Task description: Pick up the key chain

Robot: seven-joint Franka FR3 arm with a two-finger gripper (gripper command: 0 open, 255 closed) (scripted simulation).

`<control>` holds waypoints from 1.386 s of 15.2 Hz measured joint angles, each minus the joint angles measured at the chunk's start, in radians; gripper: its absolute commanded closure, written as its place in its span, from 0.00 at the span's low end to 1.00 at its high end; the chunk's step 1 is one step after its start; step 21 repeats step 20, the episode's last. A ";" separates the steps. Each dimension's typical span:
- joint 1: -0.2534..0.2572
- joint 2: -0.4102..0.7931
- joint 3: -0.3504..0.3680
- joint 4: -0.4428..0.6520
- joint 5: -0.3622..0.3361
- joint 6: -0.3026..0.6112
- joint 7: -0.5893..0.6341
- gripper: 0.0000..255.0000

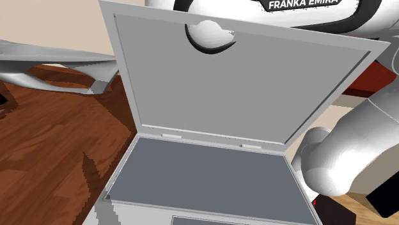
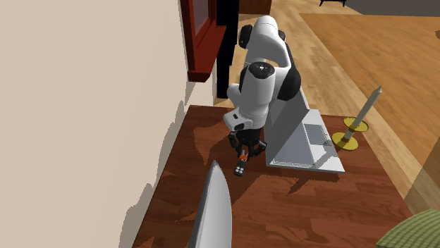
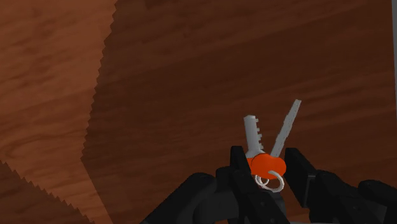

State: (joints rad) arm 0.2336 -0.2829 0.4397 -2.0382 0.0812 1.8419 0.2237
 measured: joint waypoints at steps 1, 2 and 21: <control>0.000 0.000 0.000 0.000 0.000 0.000 0.000 1.00; 0.000 0.001 0.000 0.001 0.000 0.000 0.000 1.00; -0.008 0.023 -0.007 0.214 -0.013 -0.193 0.003 1.00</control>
